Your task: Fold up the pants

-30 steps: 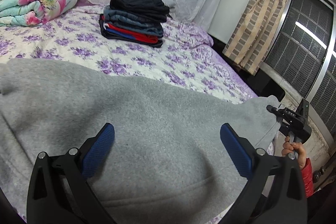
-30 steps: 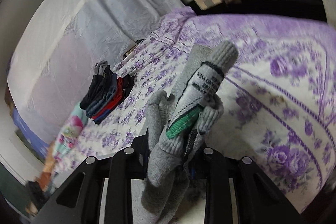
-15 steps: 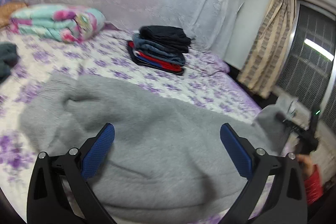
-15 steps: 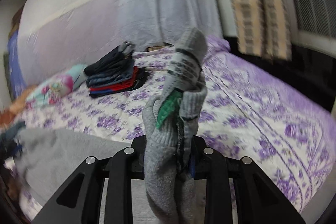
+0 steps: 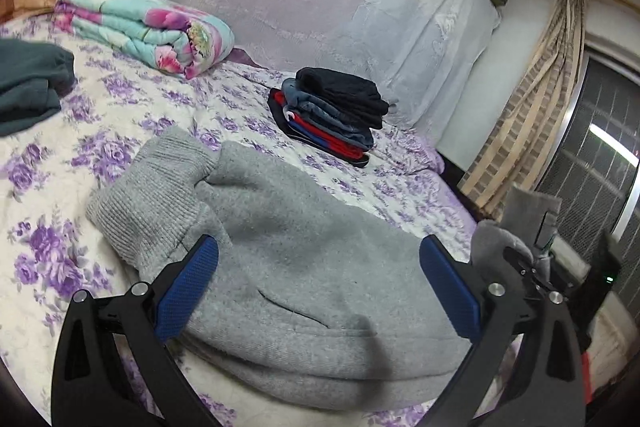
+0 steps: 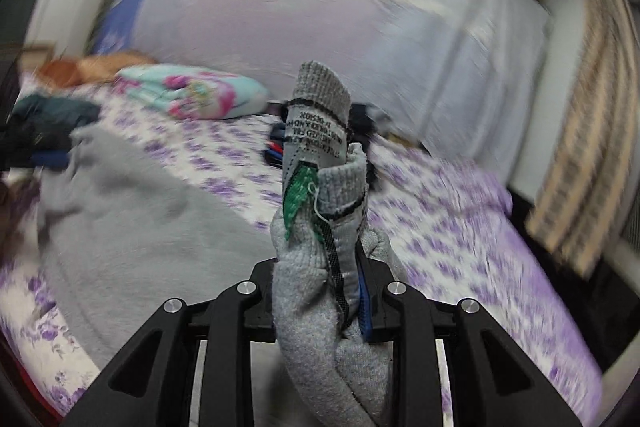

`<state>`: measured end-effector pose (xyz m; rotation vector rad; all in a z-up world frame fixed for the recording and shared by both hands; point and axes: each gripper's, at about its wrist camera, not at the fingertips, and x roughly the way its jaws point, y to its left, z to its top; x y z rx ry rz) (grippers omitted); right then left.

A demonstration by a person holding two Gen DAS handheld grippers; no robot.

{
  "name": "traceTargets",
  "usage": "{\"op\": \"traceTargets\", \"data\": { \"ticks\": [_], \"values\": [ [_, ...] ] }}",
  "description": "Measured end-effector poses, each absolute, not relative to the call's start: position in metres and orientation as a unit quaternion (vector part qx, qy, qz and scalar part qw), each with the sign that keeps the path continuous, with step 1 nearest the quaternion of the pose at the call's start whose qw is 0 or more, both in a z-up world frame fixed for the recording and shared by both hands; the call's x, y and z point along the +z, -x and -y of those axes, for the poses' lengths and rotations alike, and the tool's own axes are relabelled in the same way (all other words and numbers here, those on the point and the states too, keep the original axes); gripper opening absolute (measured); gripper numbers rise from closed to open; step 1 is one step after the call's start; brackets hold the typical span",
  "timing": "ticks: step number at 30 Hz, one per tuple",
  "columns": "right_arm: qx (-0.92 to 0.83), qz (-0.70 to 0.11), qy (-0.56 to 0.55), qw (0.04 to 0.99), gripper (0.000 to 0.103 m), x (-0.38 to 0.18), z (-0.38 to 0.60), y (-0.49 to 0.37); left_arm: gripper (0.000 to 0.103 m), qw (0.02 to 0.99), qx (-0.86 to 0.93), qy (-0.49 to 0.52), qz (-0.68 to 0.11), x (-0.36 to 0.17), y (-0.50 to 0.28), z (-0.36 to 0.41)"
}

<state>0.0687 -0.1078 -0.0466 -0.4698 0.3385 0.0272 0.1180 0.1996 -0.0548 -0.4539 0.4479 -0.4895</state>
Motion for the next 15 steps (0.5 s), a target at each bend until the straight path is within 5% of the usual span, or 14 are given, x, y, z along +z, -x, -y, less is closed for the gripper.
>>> {"op": "traceTargets", "data": {
  "ticks": [10,13,15],
  "values": [
    [0.042,-0.228,0.422,0.877,0.033,-0.118,0.027,-0.085,0.098,0.915,-0.246,0.233,-0.217,-0.057,-0.118,-0.202],
    [0.067,-0.245,0.388,0.886,0.046,-0.102,0.035,-0.078,0.098,0.915,-0.247,0.234,-0.217,-0.057,-0.118,-0.202],
    [0.102,-0.239,0.353,0.899,0.078,-0.086,0.041,-0.061,0.098,0.914,-0.249,0.238,-0.215,-0.057,-0.118,-0.202]
  ]
}}
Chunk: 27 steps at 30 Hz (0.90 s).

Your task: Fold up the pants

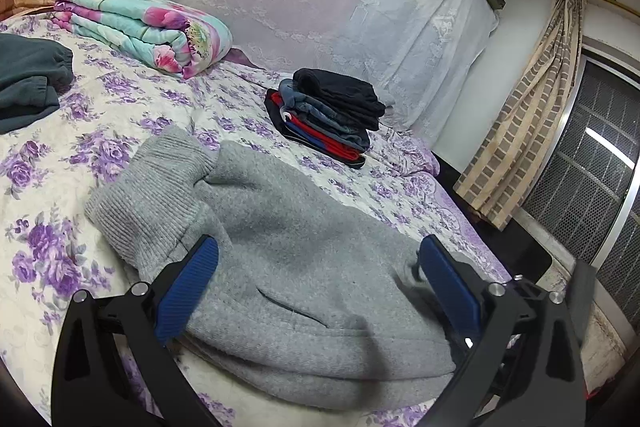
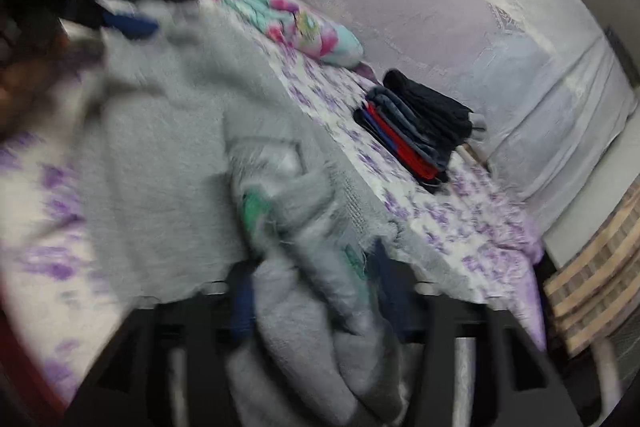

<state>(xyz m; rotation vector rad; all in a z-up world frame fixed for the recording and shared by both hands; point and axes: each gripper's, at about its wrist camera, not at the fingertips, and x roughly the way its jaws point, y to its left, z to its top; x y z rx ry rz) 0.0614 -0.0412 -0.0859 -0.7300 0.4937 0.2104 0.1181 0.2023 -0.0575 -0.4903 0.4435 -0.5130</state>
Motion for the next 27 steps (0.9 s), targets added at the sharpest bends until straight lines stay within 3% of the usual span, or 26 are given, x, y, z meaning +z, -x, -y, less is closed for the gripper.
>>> {"op": "traceTargets", "data": {
  "ticks": [3,11,16,20,23,27],
  "values": [
    [0.149,-0.214,0.283,0.923,0.085,-0.059,0.053,-0.040,0.098,0.913,-0.250,0.242,-0.215,-0.058,-0.119,-0.203],
    [0.069,-0.228,0.117,0.964,0.085,-0.031,0.111,-0.071,0.098,0.913,-0.250,0.242,-0.214,-0.058,-0.118,-0.204],
    [0.058,-0.353,0.107,0.928,0.087,-0.094,0.115,-0.122,0.098,0.911,-0.251,0.246,-0.213,-0.058,-0.118,-0.205],
    [0.073,-0.351,0.067,0.931,0.088,-0.085,0.123,-0.120,0.098,0.915,-0.242,0.232,-0.222,-0.059,-0.120,-0.201],
    [0.078,-0.290,0.057,0.952,0.088,-0.054,0.132,-0.096,0.098,0.921,-0.232,0.216,-0.227,-0.058,-0.120,-0.197],
    [0.051,-0.282,0.082,0.954,0.095,-0.047,0.149,-0.099,0.098,0.924,-0.225,0.204,-0.233,-0.058,-0.122,-0.193]
  ]
}}
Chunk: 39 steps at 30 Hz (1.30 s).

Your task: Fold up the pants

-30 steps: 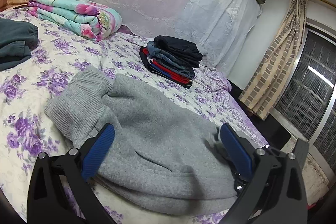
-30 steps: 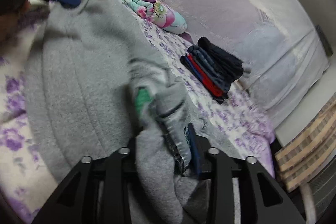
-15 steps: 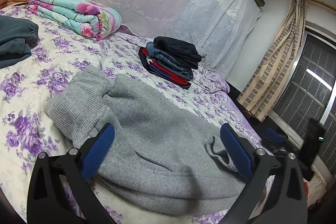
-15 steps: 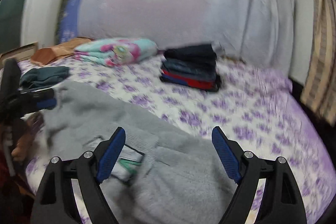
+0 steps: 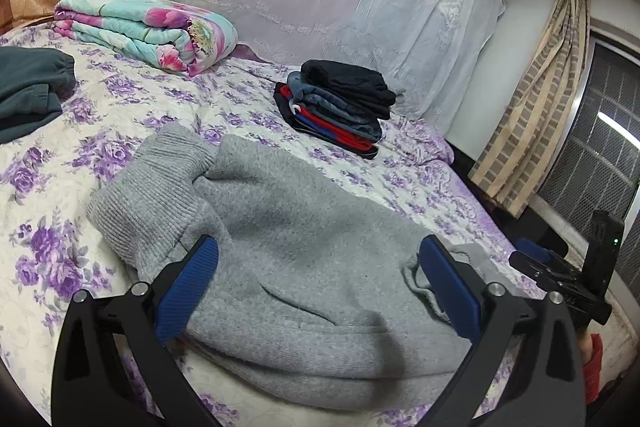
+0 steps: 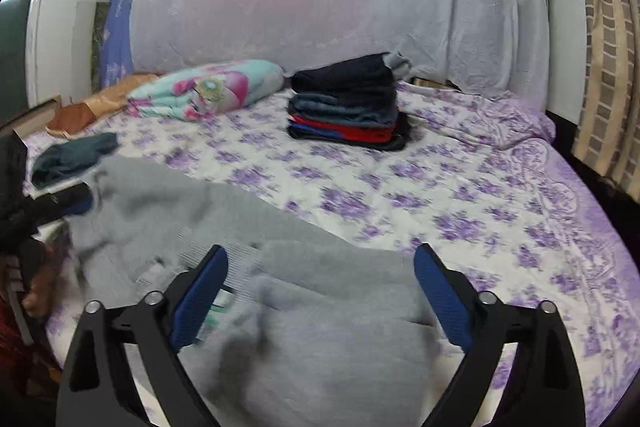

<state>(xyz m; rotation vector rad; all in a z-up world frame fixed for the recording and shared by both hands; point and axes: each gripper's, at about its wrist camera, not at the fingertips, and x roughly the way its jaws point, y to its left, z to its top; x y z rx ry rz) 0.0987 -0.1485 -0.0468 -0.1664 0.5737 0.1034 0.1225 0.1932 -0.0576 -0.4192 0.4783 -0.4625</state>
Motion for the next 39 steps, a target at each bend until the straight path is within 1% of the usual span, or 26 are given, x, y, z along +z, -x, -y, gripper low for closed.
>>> {"op": "traceTargets", "data": {
  "ticks": [1,3,4,6,10,11,12,13,16,19,24,26,28,29,30,32,37,38,39],
  "values": [
    [0.046,-0.303,0.087,0.948,0.095,-0.053,0.152,-0.108,0.098,0.924,-0.224,0.201,-0.236,-0.058,-0.124,-0.192],
    [0.056,-0.371,0.093,0.922,0.096,-0.082,0.156,-0.126,0.098,0.923,-0.226,0.199,-0.239,-0.057,-0.125,-0.191],
    [0.059,-0.367,0.092,0.924,0.096,-0.089,0.157,-0.125,0.098,0.922,-0.229,0.199,-0.241,-0.057,-0.126,-0.192],
    [0.068,-0.347,0.093,0.931,0.095,-0.083,0.157,-0.118,0.098,0.914,-0.244,0.210,-0.246,-0.058,-0.129,-0.196],
    [0.076,-0.287,0.084,0.951,0.096,-0.053,0.168,-0.094,0.098,0.886,-0.287,0.259,-0.255,-0.064,-0.138,-0.209],
    [0.074,-0.285,0.082,0.952,0.096,-0.050,0.171,-0.092,0.098,0.882,-0.293,0.267,-0.256,-0.064,-0.140,-0.211],
    [0.067,-0.288,0.077,0.952,0.099,-0.050,0.177,-0.091,0.098,0.878,-0.297,0.274,-0.256,-0.065,-0.141,-0.212],
    [0.059,-0.298,0.077,0.950,0.099,-0.054,0.184,-0.094,0.098,0.877,-0.299,0.275,-0.256,-0.065,-0.142,-0.212],
    [0.050,-0.395,0.092,0.913,0.099,-0.099,0.189,-0.118,0.098,0.877,-0.301,0.273,-0.256,-0.066,-0.142,-0.210],
    [0.077,-0.397,0.029,0.914,0.099,-0.099,0.204,-0.118,0.098,0.873,-0.309,0.279,-0.255,-0.066,-0.145,-0.212],
    [0.059,-0.307,0.017,0.950,0.099,-0.053,0.229,-0.099,0.098,0.856,-0.326,0.307,-0.256,-0.070,-0.149,-0.220],
    [0.060,-0.319,0.016,0.946,0.099,-0.059,0.234,-0.108,0.098,0.854,-0.329,0.311,-0.256,-0.071,-0.149,-0.220],
    [0.038,-0.379,0.044,0.923,0.099,-0.090,0.227,-0.130,0.098,0.852,-0.331,0.314,-0.256,-0.071,-0.149,-0.220],
    [0.043,-0.399,0.043,0.915,0.099,-0.103,0.226,-0.137,0.098,0.852,-0.331,0.314,-0.256,-0.071,-0.149,-0.221],
    [0.052,-0.401,0.023,0.914,0.099,-0.100,0.231,-0.138,0.098,0.852,-0.331,0.315,-0.257,-0.071,-0.149,-0.221],
    [0.069,-0.373,-0.014,0.925,0.099,-0.091,0.244,-0.132,0.098,0.852,-0.330,0.314,-0.258,-0.071,-0.149,-0.220],
    [0.071,-0.294,-0.049,0.952,0.099,-0.070,0.261,-0.110,0.098,0.854,-0.325,0.305,-0.267,-0.070,-0.151,-0.218],
    [0.071,-0.294,-0.047,0.952,0.099,-0.070,0.261,-0.110,0.098,0.856,-0.321,0.302,-0.270,-0.070,-0.151,-0.217],
    [0.069,-0.317,-0.035,0.945,0.100,-0.078,0.256,-0.117,0.098,0.858,-0.315,0.301,-0.273,-0.069,-0.151,-0.216]
  ]
}}
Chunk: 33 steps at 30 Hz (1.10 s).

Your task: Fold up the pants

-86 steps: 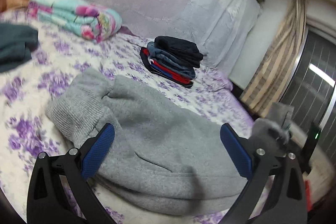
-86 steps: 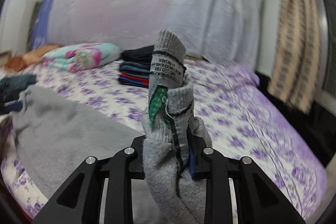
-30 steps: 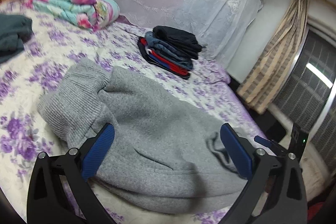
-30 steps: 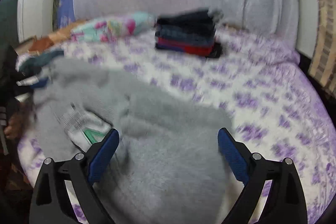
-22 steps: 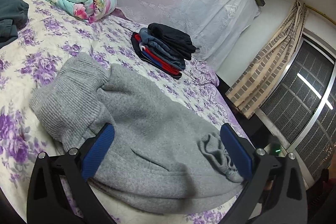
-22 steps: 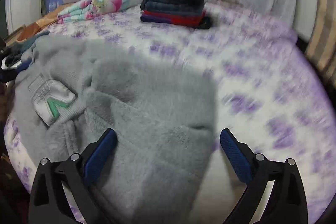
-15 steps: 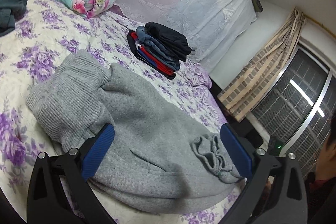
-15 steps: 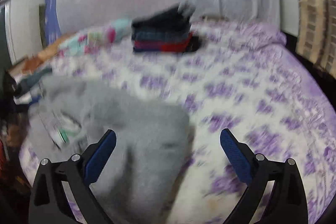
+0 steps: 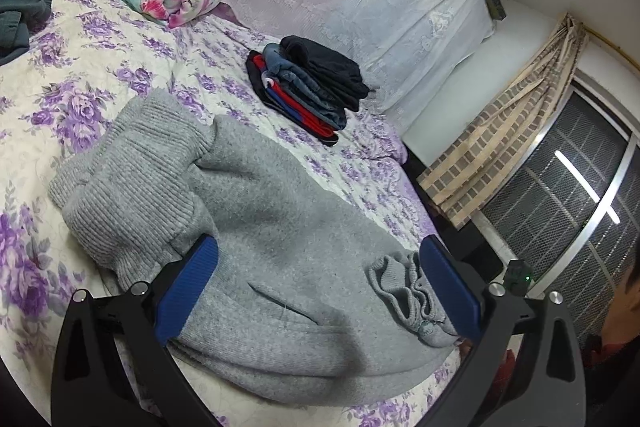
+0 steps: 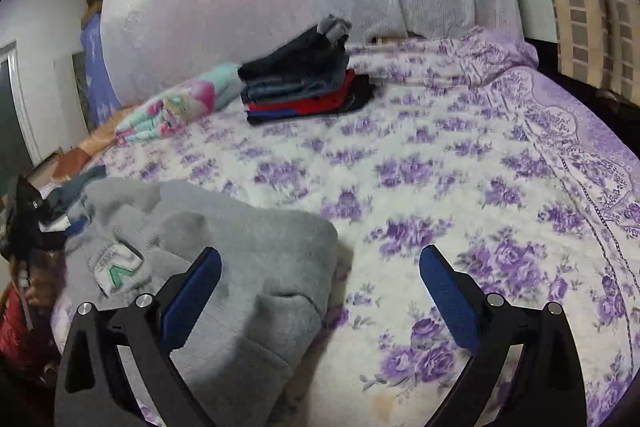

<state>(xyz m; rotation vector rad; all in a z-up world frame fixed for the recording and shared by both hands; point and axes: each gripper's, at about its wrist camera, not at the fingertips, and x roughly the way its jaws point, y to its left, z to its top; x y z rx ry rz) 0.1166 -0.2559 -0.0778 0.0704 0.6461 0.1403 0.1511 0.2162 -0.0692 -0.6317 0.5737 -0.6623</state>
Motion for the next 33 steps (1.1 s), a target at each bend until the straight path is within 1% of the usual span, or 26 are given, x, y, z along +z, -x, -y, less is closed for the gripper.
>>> {"op": "traceTargets", "data": {
  "ticks": [1,2,5,8,14,20,25,31,33],
  "values": [
    [0.066,-0.357,-0.015,0.932,0.100,-0.090,0.248,-0.127,0.098,0.860,-0.308,0.298,-0.276,-0.068,-0.150,-0.215],
    [0.069,-0.419,-0.003,0.906,0.099,-0.108,0.240,-0.142,0.098,0.866,-0.294,0.291,-0.282,-0.066,-0.148,-0.212],
    [0.075,-0.401,-0.023,0.913,0.100,-0.100,0.245,-0.138,0.098,0.878,-0.265,0.276,-0.287,-0.060,-0.135,-0.207],
    [0.089,-0.407,-0.044,0.908,0.100,-0.102,0.252,-0.139,0.098,0.889,-0.245,0.262,-0.284,-0.057,-0.119,-0.208],
    [0.097,-0.409,-0.060,0.906,0.100,-0.104,0.257,-0.142,0.098,0.879,-0.225,0.270,-0.321,-0.065,-0.117,-0.213],
    [0.094,-0.407,-0.056,0.907,0.100,-0.105,0.254,-0.141,0.098,0.887,-0.188,0.212,-0.364,-0.067,-0.127,-0.192],
    [0.094,-0.405,-0.056,0.908,0.100,-0.105,0.254,-0.141,0.099,0.878,-0.154,0.251,-0.376,-0.067,-0.152,-0.184],
    [0.095,-0.404,-0.058,0.908,0.100,-0.105,0.254,-0.140,0.098,0.892,-0.147,0.225,-0.362,-0.063,-0.144,-0.174],
    [0.097,-0.400,-0.063,0.909,0.100,-0.104,0.256,-0.139,0.098,0.881,-0.160,0.257,-0.364,-0.065,-0.140,-0.185]
  ]
}}
